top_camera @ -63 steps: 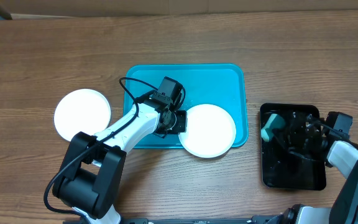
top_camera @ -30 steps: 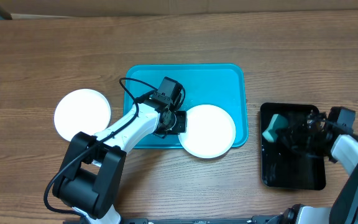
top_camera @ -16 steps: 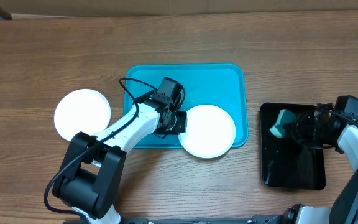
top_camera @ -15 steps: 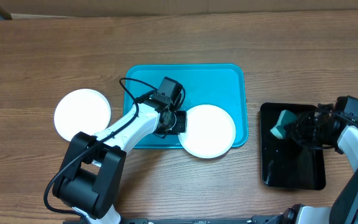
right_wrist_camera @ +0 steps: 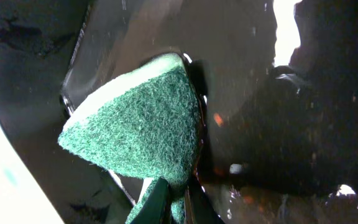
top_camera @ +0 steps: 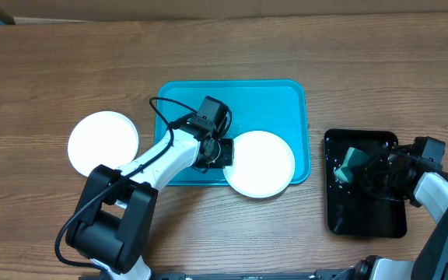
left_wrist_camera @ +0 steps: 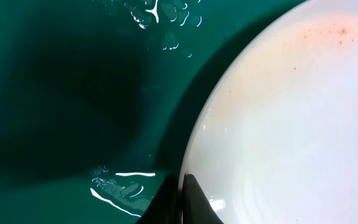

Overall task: Clean dirty plates on tray and stack at the side
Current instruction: 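Lower the green sponge onto the black tray and release it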

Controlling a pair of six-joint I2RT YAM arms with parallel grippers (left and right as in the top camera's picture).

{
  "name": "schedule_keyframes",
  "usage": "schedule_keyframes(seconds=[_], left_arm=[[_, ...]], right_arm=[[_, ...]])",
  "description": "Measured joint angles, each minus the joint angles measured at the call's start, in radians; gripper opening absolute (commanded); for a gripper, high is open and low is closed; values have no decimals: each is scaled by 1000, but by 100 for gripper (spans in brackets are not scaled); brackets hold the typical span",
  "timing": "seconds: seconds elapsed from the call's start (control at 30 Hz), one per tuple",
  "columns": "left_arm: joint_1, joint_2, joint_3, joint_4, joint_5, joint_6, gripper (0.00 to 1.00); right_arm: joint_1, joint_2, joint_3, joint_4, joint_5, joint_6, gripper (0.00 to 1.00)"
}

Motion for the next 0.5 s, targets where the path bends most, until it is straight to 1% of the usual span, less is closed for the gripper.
schedule_keyframes(seconds=[0.17, 0.3, 0.4, 0.5], left_arm=[[0, 0, 0, 0, 0, 0, 4], [0, 0, 0, 0, 0, 0, 4], [0, 0, 0, 0, 0, 0, 4], [0, 0, 0, 0, 0, 0, 4]], right_arm=[[1, 21, 97, -180, -5, -74, 4], [2, 29, 240, -345, 23, -138, 4], [9, 29, 351, -448, 73, -172, 4], [28, 29, 424, -537, 141, -193, 4]])
